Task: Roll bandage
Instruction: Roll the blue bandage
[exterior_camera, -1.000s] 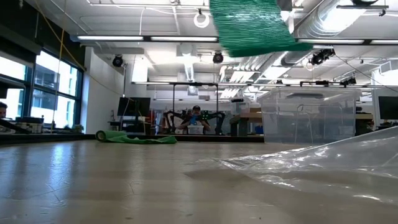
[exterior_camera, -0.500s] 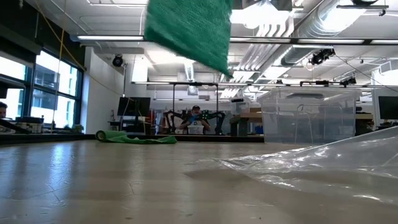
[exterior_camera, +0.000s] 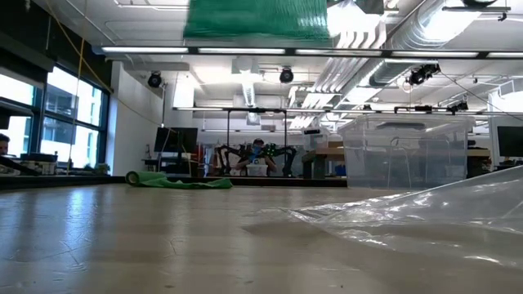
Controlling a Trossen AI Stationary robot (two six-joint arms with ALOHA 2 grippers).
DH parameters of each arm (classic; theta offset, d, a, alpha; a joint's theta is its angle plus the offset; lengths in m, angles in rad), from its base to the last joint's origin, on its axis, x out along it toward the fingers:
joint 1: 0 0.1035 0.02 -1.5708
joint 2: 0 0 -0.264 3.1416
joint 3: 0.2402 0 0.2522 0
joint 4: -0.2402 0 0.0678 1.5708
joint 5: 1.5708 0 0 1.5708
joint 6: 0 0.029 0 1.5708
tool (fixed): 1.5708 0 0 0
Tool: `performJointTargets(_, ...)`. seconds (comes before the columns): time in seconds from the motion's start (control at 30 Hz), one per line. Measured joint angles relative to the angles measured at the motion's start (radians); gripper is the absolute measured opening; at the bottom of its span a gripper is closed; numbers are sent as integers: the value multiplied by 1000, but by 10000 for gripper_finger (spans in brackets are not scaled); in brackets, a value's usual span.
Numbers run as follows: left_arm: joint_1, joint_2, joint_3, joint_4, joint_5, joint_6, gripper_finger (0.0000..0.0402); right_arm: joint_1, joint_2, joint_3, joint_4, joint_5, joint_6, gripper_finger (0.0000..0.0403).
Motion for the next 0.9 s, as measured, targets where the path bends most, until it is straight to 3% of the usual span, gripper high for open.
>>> performJointTargets(0.1, 0, 0, 0, -39, 0, -5, 9, 14, -9, 0, 8, 100, 0, 197)
performJointTargets(0.23, 0, 0, 0, -91, 0, 8, 9, 32, -45, 1, 9, 90, 10, 204)
performJointTargets(0.53, 2, 0, 2, -141, 9, 36, 9, 17, -87, 2, -51, -186, 205, 246)
performJointTargets(0.9, 2, 0, 2, -195, 12, 70, 9, -87, -86, 3, -88, -405, 393, 246)
